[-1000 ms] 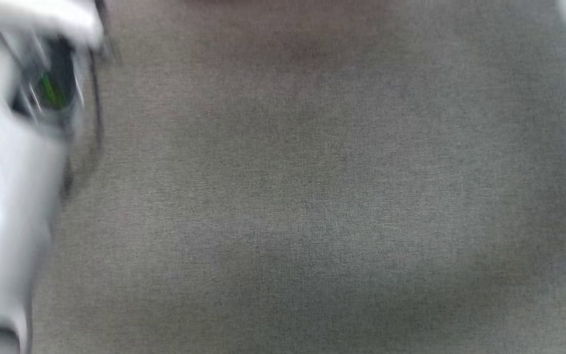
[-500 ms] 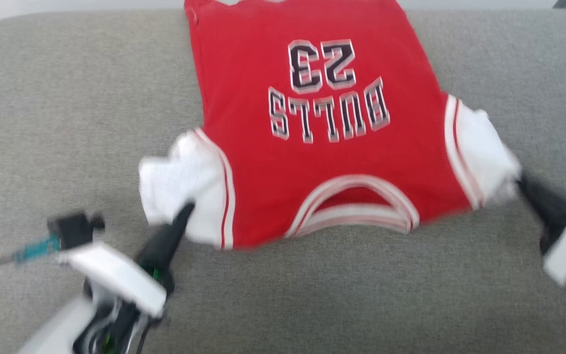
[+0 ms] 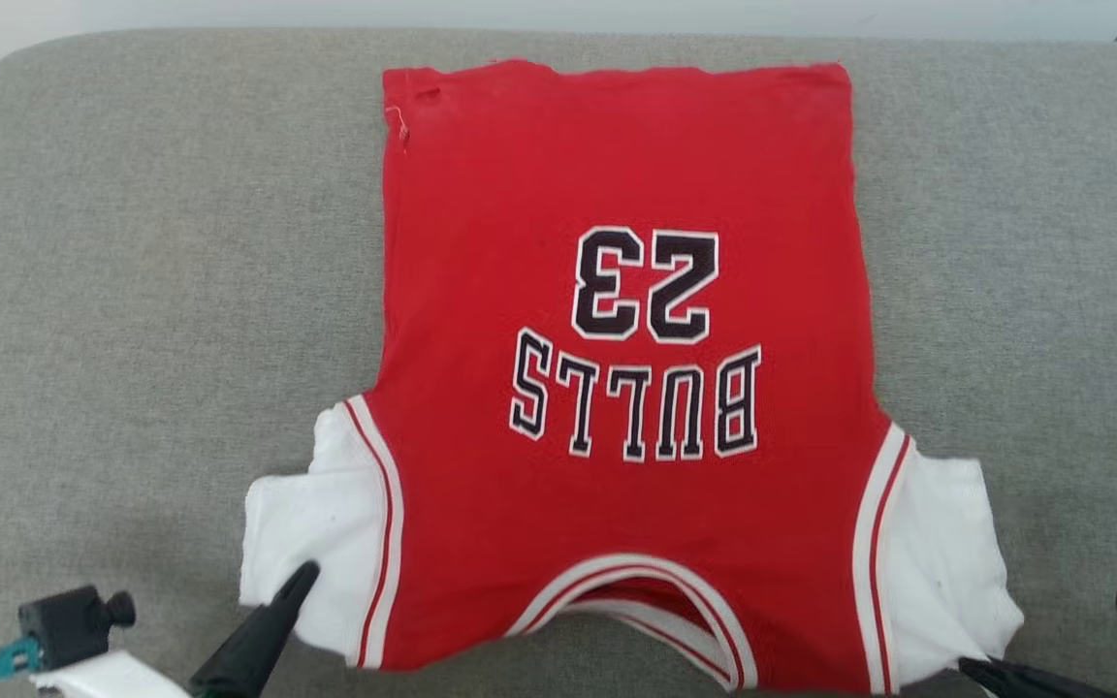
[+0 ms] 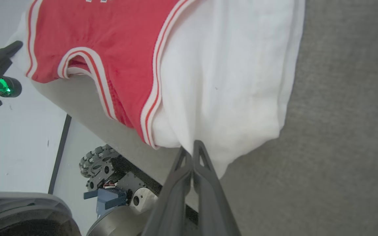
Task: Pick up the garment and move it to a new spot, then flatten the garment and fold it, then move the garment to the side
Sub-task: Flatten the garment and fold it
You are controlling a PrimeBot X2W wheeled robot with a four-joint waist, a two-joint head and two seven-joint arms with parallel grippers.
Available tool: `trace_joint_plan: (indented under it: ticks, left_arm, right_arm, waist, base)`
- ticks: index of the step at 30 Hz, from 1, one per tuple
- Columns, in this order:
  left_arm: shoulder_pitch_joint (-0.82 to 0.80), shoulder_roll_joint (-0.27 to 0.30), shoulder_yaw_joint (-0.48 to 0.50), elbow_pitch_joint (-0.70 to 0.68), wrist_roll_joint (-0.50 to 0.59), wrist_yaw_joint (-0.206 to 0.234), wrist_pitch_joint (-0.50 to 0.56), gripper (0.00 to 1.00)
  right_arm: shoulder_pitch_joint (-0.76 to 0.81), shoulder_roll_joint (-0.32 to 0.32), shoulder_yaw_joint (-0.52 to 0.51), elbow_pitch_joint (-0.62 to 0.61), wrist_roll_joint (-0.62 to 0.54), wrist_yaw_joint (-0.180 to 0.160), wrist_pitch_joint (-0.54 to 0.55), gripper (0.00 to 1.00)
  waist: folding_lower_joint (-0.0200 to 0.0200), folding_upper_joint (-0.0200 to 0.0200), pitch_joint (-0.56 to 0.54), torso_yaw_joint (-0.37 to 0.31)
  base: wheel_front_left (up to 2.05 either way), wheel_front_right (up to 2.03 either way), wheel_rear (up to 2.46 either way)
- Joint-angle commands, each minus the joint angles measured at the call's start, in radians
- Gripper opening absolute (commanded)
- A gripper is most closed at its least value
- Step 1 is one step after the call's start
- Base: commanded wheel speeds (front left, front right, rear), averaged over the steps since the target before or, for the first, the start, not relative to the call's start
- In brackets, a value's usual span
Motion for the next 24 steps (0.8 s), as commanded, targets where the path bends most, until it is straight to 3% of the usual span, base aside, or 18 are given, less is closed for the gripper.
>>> trace_joint_plan:
  ticks: [1,6,15,16,17,18,24]
  left_arm:
    - [0.015,0.006,0.007,-0.009,-0.006,0.001,-0.006,0.0]
    - [0.02,-0.004,-0.001,-0.006,0.007,0.001,0.001,0.0]
    - [-0.052,-0.092,-0.051,0.095,0.031,0.001,0.019,0.0]
    - [-0.058,-0.096,-0.056,0.104,0.036,0.001,0.02,0.0]
    - [-0.062,-0.101,-0.06,0.108,0.039,0.001,0.02,0.0]
    - [-0.065,-0.106,-0.062,0.109,0.041,0.001,0.019,0.0]
    - [-0.074,-0.11,-0.069,0.084,0.069,0.001,0.004,0.0]
  right_arm:
    - [0.018,-0.004,-0.018,-0.015,0.005,0.0,0.007,0.0]
    - [0.081,0.034,-0.116,-0.053,-0.054,0.0,0.058,0.0]
    - [0.008,0.195,-0.174,-0.004,-0.197,0.0,0.237,0.01]
    - [0.001,0.213,-0.178,0.004,-0.214,0.0,0.248,0.32]
    - [-0.001,0.229,-0.182,0.007,-0.225,0.0,0.259,0.75]
    - [-0.004,0.242,-0.193,0.004,-0.234,0.0,0.266,1.0]
    - [-0.007,0.21,-0.393,-0.073,-0.252,0.0,0.333,1.0]
  waist:
    - [0.0,-0.0001,0.001,0.001]
    - [0.0,-0.0001,0.004,-0.001]
    - [0.0,-0.0001,0.01,-0.017]
    - [0.0,-0.0001,0.011,-0.016]
    - [0.0,-0.0001,0.01,-0.016]
    - [0.0,-0.0001,0.01,-0.015]
    - [0.0,-0.0001,0.021,0.006]
  base:
    - [0.0,0.0,0.0]
    - [0.0,0.0,0.0]
    - [0.0,0.0,0.0]
    - [0.0,0.0,0.0]
    - [0.0,0.0,0.0]
    - [0.0,0.0,0.0]
    - [0.0,0.0,0.0]
